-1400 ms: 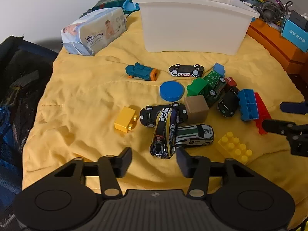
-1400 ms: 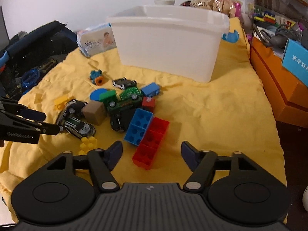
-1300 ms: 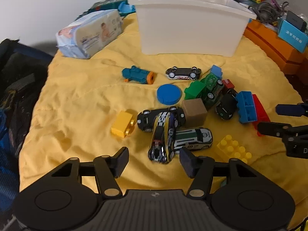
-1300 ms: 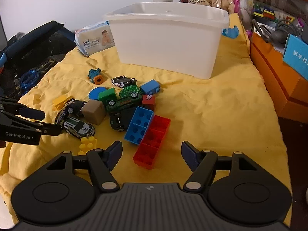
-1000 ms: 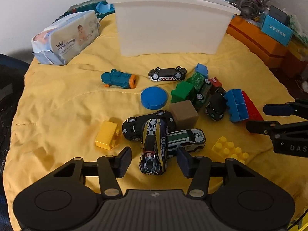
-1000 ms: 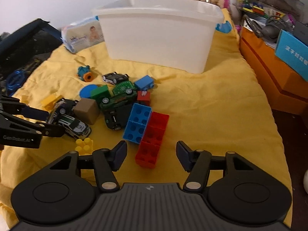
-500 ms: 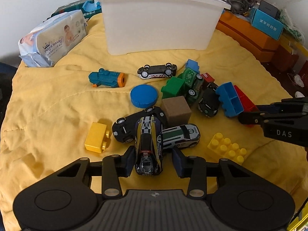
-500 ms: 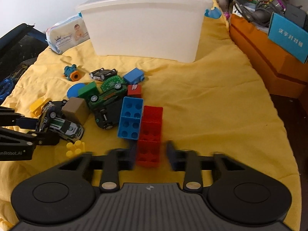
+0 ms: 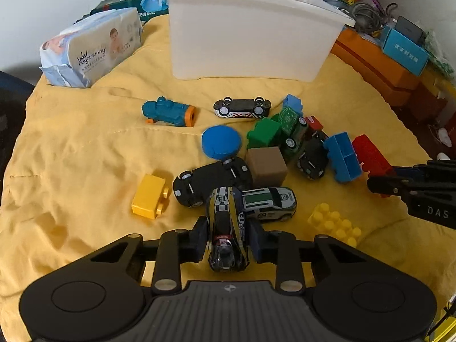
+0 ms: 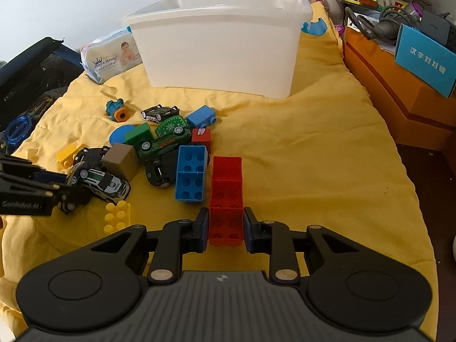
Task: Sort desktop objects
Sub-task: 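Grasp the black-yellow toy car with left tool while right grasps red block, then carry car and red block into the white bin and open both tools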
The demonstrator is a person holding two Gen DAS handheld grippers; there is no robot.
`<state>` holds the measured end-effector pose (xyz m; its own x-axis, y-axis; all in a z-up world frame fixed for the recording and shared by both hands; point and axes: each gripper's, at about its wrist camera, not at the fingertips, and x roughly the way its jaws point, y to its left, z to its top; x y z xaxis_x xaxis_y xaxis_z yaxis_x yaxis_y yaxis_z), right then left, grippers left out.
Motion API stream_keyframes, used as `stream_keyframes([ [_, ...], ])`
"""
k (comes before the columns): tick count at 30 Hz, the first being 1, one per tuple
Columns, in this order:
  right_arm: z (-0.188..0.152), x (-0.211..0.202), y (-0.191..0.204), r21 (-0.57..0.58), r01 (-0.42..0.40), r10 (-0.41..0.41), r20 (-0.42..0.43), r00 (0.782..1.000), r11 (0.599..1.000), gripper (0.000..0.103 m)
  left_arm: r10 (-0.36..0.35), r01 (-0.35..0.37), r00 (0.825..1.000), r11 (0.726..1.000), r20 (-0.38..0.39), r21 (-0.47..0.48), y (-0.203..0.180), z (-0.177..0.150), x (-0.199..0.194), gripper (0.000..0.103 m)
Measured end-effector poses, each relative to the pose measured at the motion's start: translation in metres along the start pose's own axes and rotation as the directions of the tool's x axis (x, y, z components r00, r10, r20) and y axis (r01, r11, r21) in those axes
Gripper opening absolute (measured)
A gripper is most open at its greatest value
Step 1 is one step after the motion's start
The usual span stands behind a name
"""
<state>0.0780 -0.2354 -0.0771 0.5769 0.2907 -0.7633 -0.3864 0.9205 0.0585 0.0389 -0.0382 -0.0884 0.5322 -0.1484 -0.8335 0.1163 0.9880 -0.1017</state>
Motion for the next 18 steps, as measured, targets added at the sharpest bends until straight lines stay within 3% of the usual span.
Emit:
stream_keyframes([
  [6,0.009,-0.011,-0.002,-0.014,-0.022,0.023,0.049,0.999,1.000,0.027,0.003,-0.003,1.000,1.000,0.009,-0.018,0.004,0.000,-0.012,0.032],
  [9,0.018,-0.024,-0.005,-0.020,-0.022,0.024,0.103,0.994,1.000,0.027,-0.012,0.015,0.997,0.999,0.071,-0.045,0.006,0.011,-0.038,0.032],
  [14,0.059,-0.044,-0.017,0.007,-0.047,0.045,0.201,0.979,0.999,0.027,-0.029,0.047,0.974,0.996,0.223,-0.075,0.008,0.063,-0.078,0.032],
  [18,0.112,-0.047,-0.031,0.023,-0.043,0.035,0.274,0.961,0.999,0.027,-0.013,0.038,0.960,0.996,0.281,-0.083,0.012,0.120,-0.079,0.032],
])
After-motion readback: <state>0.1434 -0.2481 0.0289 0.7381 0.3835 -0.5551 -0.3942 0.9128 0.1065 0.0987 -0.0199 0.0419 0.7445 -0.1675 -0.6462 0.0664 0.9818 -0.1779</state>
